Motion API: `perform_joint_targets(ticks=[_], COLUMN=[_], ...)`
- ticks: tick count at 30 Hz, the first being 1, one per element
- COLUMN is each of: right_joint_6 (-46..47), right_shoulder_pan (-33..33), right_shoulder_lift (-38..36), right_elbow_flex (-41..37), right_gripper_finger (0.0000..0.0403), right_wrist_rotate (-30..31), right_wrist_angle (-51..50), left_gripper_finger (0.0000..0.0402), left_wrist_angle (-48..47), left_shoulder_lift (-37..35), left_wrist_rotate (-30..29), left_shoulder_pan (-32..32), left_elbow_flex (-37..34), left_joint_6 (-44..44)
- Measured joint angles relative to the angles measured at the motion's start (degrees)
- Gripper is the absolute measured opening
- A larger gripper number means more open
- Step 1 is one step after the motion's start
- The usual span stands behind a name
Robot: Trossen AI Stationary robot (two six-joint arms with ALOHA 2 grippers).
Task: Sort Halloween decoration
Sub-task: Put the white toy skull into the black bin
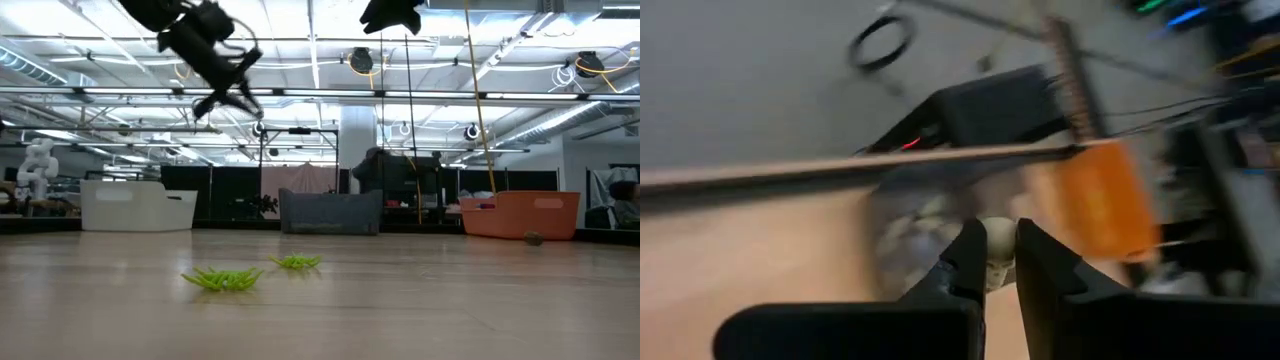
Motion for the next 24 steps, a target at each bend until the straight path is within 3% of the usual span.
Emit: perform_joint_targets(ticks=[8,14,19,24], right_joint_6=[-1.0,-1.1,-2.1,-4.1], right_shoulder_pan=[-0.8,-0.8,-0.8,-0.7], right_shoulder_lift=[0.0,-0.3,-1.3,-3.1], right_elbow_flex=[0.0,0.0,0.0,0.0], right_gripper_finger=[0.0102,0.0102,0.0102,0.0102], right_wrist_rotate=[0.0,0.0,0.0,0.0], right_wrist_angle=[-1.9,-6.2,-10.4,-13.0], left_gripper_finger=[0.0027,0.0037,0.0068,0.0125], left_wrist_angle=[10.9,17.3,17.8,18.0], left_shoulder_lift=[9.3,17.4,20.3,20.5], left_wrist_rotate=[1.2,1.1,-2.1,-3.0], left_shoulder_pan=[-7.8,-11.4,-13.2,-13.7], left_elbow_flex=[1.1,1.1,1.1,1.1], left_joint_6=[-0.9,-7.6,-12.8,-18.8])
